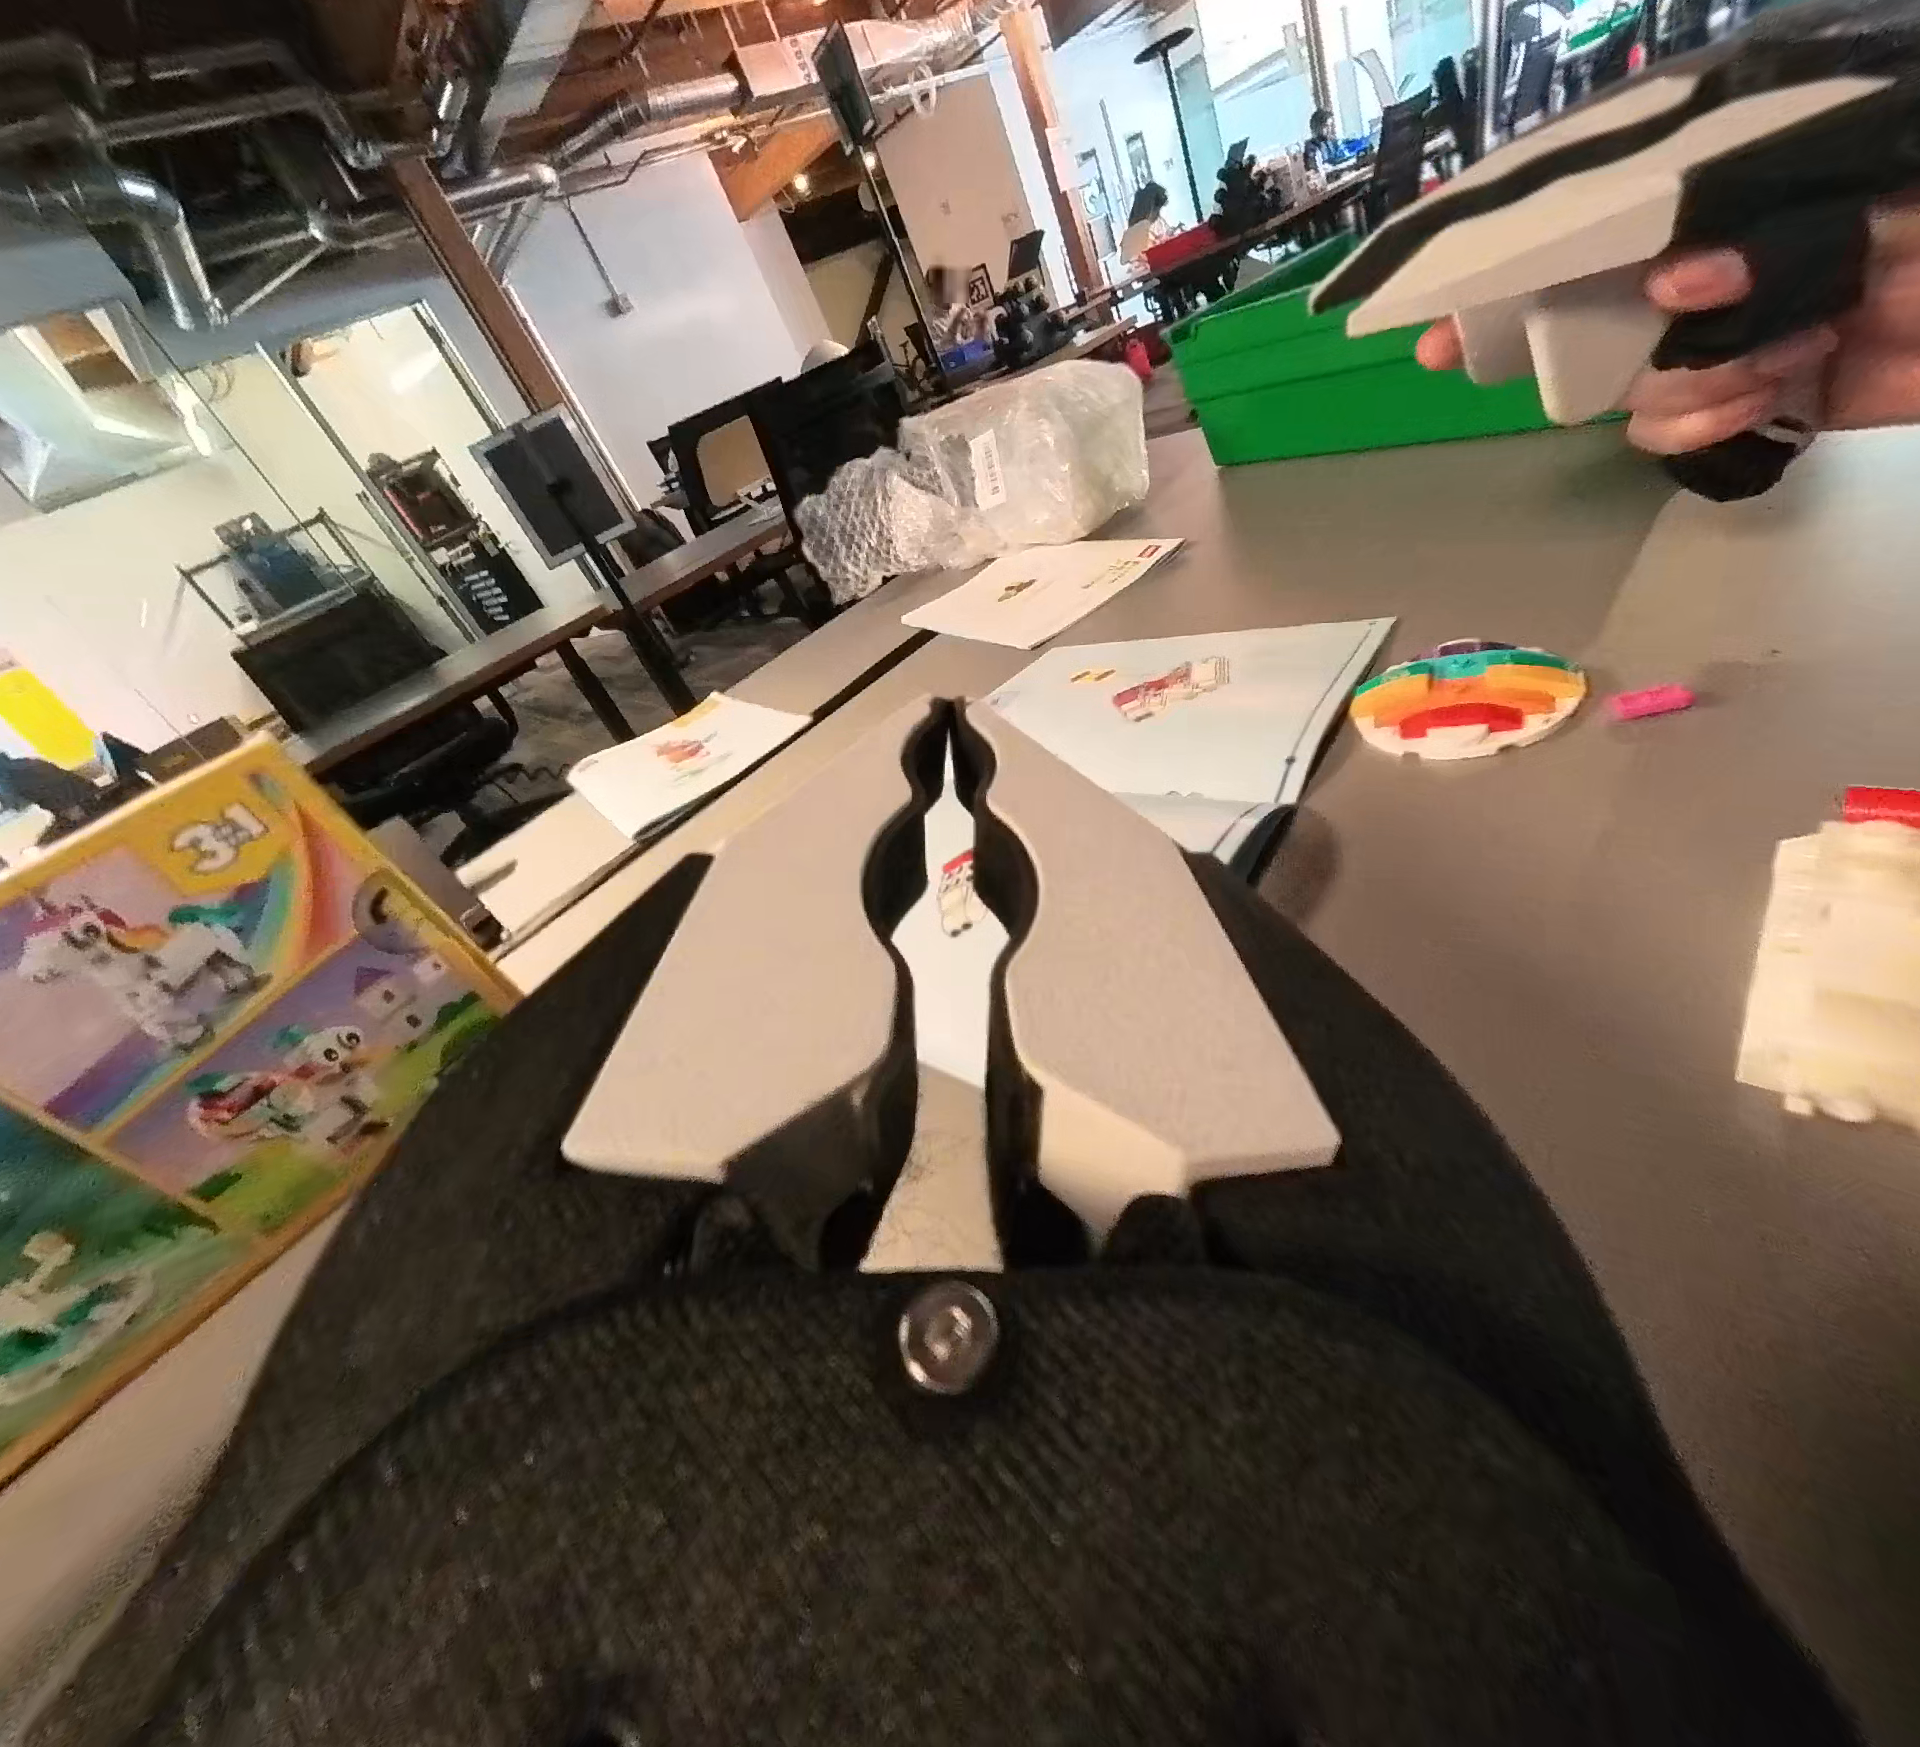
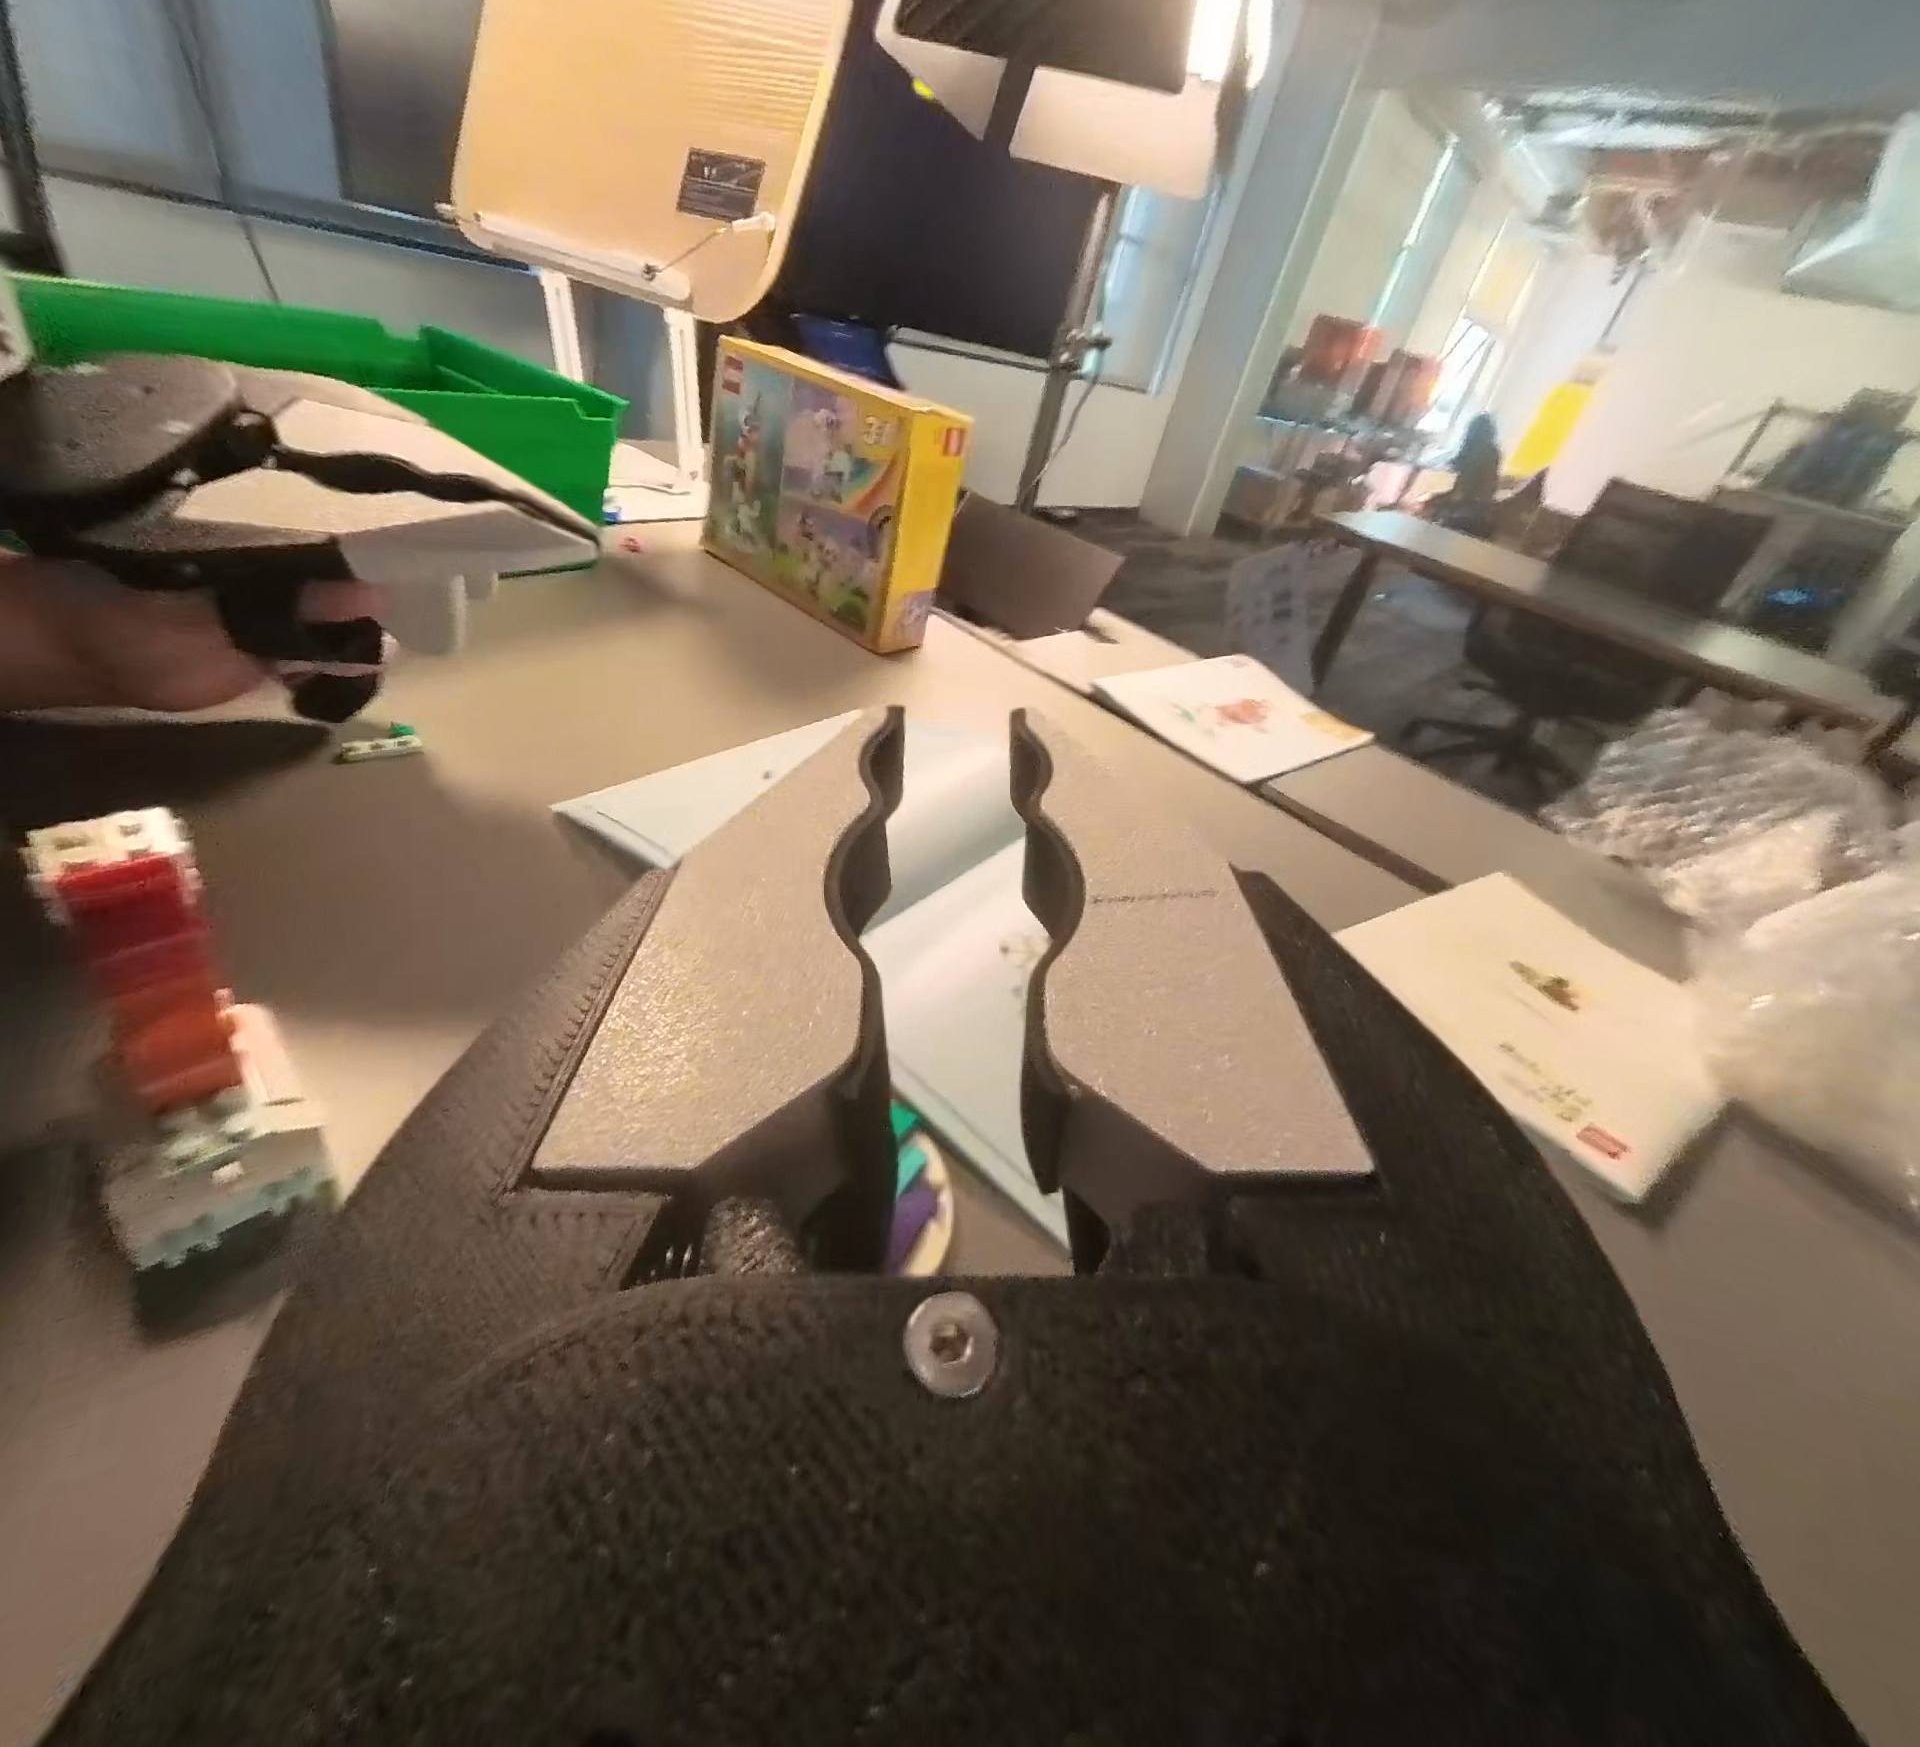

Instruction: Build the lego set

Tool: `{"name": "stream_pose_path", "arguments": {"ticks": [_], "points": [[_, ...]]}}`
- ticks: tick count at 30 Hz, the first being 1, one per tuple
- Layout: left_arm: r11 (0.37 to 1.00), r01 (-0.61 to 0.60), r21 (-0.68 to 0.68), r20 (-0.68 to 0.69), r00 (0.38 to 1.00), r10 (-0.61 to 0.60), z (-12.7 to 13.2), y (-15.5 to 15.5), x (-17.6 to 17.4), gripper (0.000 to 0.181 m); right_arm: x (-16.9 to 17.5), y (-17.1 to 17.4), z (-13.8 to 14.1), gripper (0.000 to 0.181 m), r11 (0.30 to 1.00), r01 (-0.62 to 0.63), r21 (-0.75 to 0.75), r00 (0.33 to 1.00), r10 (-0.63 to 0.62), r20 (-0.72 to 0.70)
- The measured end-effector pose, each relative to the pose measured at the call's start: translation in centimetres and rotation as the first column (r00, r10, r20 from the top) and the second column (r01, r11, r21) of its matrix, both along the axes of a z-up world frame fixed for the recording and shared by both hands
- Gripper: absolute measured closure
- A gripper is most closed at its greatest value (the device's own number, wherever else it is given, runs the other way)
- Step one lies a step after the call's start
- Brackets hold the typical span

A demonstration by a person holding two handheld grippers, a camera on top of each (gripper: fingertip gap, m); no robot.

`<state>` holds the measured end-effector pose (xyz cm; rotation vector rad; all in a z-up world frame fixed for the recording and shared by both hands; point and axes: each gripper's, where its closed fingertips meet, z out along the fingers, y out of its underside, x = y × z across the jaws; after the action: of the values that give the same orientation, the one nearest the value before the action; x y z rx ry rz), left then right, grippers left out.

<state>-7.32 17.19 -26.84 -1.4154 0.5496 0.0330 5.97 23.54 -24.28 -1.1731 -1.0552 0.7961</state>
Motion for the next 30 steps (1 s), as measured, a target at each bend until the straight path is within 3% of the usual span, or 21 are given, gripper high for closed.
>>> {"name": "stream_pose_path", "arguments": {"ticks": [3, 5, 7, 9, 15, 24, 27, 30], "points": [[0.994, -0.098, -0.051, 0.019, 0.995, 0.099, -0.7, 0.9, -2.3, 0.181, 0.3, 0.6, 1.4, 0.164, 0.980, 0.133, 0.151, 0.989, -0.121, -0.085], [0.976, -0.199, -0.087, 0.039, 0.978, 0.203, -1.2, 1.6, -4.9, 0.181, 1.1, 1.4, 2.1, 0.167, 0.926, 0.264, 0.271, 0.962, -0.231, -0.147], [0.950, -0.287, -0.125, 0.067, 0.953, 0.296, -1.5, 1.9, -7.6, 0.181, 2.0, 2.8, 1.8, 0.169, 0.854, 0.369, 0.366, 0.929, -0.338, -0.149], [0.919, -0.370, -0.137, 0.062, 0.923, 0.380, -1.6, 1.8, -10.1, 0.181, 2.7, 4.1, 1.0, 0.169, 0.834, 0.395, 0.385, 0.918, -0.375, -0.128], [0.758, -0.651, -0.042, -0.066, 0.759, 0.648, -1.0, 0.0, -17.7, 0.181, 5.1, 7.2, 0.1, 0.169, 0.812, 0.417, 0.408, 0.905, -0.414, -0.101], [0.514, -0.856, -0.049, -0.100, 0.517, 0.850, -1.6, -2.8, -24.6, 0.181, 5.6, 8.2, -0.8, 0.171, 0.866, 0.333, 0.373, 0.941, -0.329, -0.077], [0.490, -0.868, -0.081, -0.077, 0.495, 0.865, -1.5, -3.3, -26.0, 0.181, 5.2, 7.6, -0.8, 0.171, 0.884, 0.293, 0.364, 0.956, -0.284, -0.079], [0.551, -0.822, -0.144, -0.086, 0.565, 0.821, -0.7, -2.4, -25.8, 0.181, 4.8, 7.2, -0.9, 0.171, 0.896, 0.262, 0.358, 0.965, -0.252, -0.074]]}}
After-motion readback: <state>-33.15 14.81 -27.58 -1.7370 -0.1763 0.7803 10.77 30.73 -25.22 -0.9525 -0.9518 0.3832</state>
